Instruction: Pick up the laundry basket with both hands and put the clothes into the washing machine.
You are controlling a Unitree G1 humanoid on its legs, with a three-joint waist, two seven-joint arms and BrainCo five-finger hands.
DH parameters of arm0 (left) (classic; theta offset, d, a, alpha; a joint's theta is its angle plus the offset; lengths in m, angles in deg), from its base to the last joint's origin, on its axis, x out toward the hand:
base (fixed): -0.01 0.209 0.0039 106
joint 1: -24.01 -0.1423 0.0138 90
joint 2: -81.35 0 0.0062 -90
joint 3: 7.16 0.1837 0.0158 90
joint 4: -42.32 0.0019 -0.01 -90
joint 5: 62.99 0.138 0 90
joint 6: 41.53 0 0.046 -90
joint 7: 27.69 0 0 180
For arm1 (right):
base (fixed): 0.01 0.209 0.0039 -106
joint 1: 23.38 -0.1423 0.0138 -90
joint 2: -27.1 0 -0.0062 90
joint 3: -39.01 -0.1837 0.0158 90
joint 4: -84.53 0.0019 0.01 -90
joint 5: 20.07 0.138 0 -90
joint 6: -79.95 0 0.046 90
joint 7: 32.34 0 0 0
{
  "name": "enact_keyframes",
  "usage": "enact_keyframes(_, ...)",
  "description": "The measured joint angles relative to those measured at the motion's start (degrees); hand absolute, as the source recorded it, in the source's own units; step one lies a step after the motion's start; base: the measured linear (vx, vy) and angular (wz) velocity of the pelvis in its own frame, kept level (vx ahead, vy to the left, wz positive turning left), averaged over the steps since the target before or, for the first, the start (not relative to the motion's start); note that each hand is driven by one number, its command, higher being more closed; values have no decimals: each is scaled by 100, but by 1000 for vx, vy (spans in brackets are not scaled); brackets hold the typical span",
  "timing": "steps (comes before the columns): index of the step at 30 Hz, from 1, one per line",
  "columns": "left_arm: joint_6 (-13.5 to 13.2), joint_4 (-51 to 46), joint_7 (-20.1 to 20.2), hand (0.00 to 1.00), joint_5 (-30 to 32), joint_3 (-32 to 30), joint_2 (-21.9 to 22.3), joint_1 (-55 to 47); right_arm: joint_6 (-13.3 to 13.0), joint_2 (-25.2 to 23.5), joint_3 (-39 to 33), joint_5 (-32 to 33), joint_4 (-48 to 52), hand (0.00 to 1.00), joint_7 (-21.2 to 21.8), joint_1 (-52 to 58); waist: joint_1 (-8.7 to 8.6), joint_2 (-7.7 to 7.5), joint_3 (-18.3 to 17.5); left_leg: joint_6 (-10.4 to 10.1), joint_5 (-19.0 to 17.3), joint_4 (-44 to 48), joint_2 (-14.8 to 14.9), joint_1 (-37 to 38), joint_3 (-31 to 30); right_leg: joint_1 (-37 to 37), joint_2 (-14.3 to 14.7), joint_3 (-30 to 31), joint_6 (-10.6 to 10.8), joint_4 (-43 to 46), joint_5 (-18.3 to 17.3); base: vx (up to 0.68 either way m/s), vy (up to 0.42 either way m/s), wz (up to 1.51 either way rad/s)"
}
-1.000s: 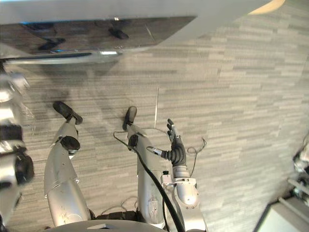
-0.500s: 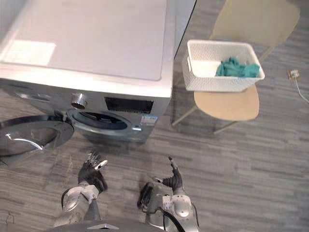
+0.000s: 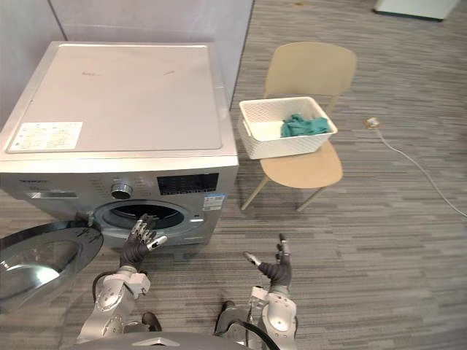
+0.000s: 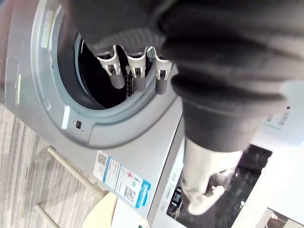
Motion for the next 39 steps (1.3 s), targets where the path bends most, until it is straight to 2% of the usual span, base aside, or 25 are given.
enact_keyframes(1,2,14,-26,0,-1,-5,-11,73,1,9,-164,-12,100,0,-103,-101,-51,24,2,39,-35,-22,82,1,139,22,94,67,114,-352,239,-183,13,-77)
enact_keyframes(2,6,34,-42,0,-7,-22,-22,128,-5,17,-273,-23,192,0,-218,-290,-53,151,32,90,-81,-25,191,4,361,69,115,163,-62,-558,263,-187,17,-83)
enact_keyframes(3,17,91,-59,0,-13,-7,-22,181,-2,28,-356,-25,226,0,-297,-359,-97,86,-15,93,-79,-17,209,27,478,18,14,130,-206,-327,71,-170,16,-82)
enact_keyframes(5,62,180,-60,0,-19,41,-19,244,6,29,-500,-26,492,0,-393,-392,-97,174,-39,56,-75,78,322,44,708,17,-241,82,-215,-76,-82,-88,-25,-65)
enact_keyframes(9,121,204,-63,0,-20,41,-72,277,-7,28,-556,-42,1175,0,-616,-677,-56,265,-71,-310,-191,718,1007,48,1166,7,-694,-443,-404,-78,-41,-22,-207,-77)
enact_keyframes(10,137,242,-58,0,-20,38,-115,287,-28,27,-520,-41,1381,0,-617,-673,-35,86,-170,-495,-232,957,1138,90,1261,29,-834,-637,-507,-91,88,90,-435,-86)
enact_keyframes(11,176,328,-39,0,-17,39,-120,316,-56,73,-452,-41,1549,0,-606,-703,17,40,-245,-672,-272,1227,1385,144,1326,64,-720,-661,211,-138,-45,109,-395,-81)
enact_keyframes(12,208,438,-19,0,-12,46,-59,356,-88,129,-413,-41,1606,0,-603,-741,38,172,-243,-737,-251,1313,1586,168,1268,84,-527,-629,444,-161,-55,145,-400,-90)
enact_keyframes(13,277,525,-18,0,-11,58,68,368,-127,226,-363,-42,1733,0,-591,-763,34,438,-262,-888,-130,1250,1902,248,1169,88,-148,-579,334,-120,-136,172,-363,-77)
enact_keyframes(14,278,517,-18,0,-9,99,154,367,-157,282,-296,-42,1776,0,-563,-769,34,548,-248,-950,35,1214,2100,372,1124,47,73,-488,231,16,-281,199,-447,-90)
enact_keyframes(16,278,501,-19,0,-9,103,196,331,-157,286,-130,-68,1776,0,-498,-769,35,567,-243,-438,496,1625,2569,418,755,81,475,-349,-47,324,-619,142,-426,-78)
enact_keyframes(18,277,436,-16,0,-12,41,183,147,-234,321,138,-267,1795,0,-481,-784,211,460,-145,1599,1562,2752,3298,245,404,544,973,16,-324,135,-782,158,-499,-106)
enact_keyframes(19,275,383,-3,0,-21,91,220,24,-285,410,215,-268,1843,0,-493,-807,324,442,-79,1644,1298,3785,3503,-59,15,815,1166,206,-468,22,-859,126,-309,-95)
enact_keyframes(21,277,374,27,0,-31,276,283,-92,-285,486,211,-269,1951,0,-549,-808,380,439,-76,1483,739,4631,3216,-491,-447,1061,1235,364,-564,-90,-914,170,-251,-58)
enact_keyframes(22,279,324,71,0,-62,340,337,-180,-284,564,222,-306,1982,0,-569,-848,397,440,-68,1322,348,4878,2783,-795,-683,1263,1280,448,-636,-255,-916,268,-330,-38)
enact_keyframes(23,281,231,85,0,-111,411,346,-227,-280,570,226,-392,1982,0,-567,-884,450,418,-54,963,20,4832,2290,-1011,-798,1447,1299,486,-684,-431,-891,222,-233,-27)
enact_keyframes(26,281,116,99,0,-122,523,340,-192,-272,571,331,-435,1980,0,-561,-981,509,374,-24,676,-312,4060,1631,-1165,-134,1800,1322,436,-697,-809,-882,259,-152,7)
enact_keyframes(28,277,-62,98,0,-118,580,385,-118,-261,593,295,-435,1964,0,-577,-1118,523,382,-28,460,-435,2919,860,-1418,231,1911,1314,222,-709,-1127,-900,246,-23,56)
enact_keyframes(31,274,-65,75,0,-98,544,404,-9,-210,588,309,-440,1933,0,-602,-1423,652,395,-34,307,-269,1636,90,-1455,287,1969,1257,148,-626,-1253,-966,280,42,21)
enact_keyframes(32,275,-57,42,0,-50,513,409,-1,-210,574,338,-458,1893,0,-610,-1586,730,423,-50,571,46,1096,-177,-1262,147,2061,1250,203,-528,-1262,-1087,346,82,-9)
enact_keyframes(33,296,-59,-21,0,-21,423,412,-16,-202,534,449,-473,1696,0,-622,-1723,785,264,-67,814,16,988,-454,-1110,1,2115,1064,250,-424,-1119,-1270,295,75,-11)
enact_keyframes(35,312,-63,-46,0,-14,260,445,-17,-147,548,652,-492,1435,0,-613,-1864,864,188,-86,969,-295,1122,-638,-1030,-176,1790,824,427,-141,-56,-1664,308,118,-20)
enact_keyframes(37,332,-64,-45,0,0,173,402,-63,-61,463,903,-666,1146,0,-528,-1902,885,98,-67,888,-461,1087,-734,-653,18,1102,454,679,590,1997,-1785,372,121,-23)
enact_keyframes(38,338,-64,-49,0,109,192,315,-94,-2,396,1036,-719,1001,0,-453,-1891,841,49,-90,920,-556,1084,-830,-377,34,752,198,702,1125,3174,-1567,355,74,6)
enact_keyframes(39,341,-77,-47,0,219,223,248,-88,18,344,1070,-714,957,0,-425,-1861,805,24,-118,960,-605,1068,-885,-218,-9,531,50,655,1213,3843,-1472,406,61,28)
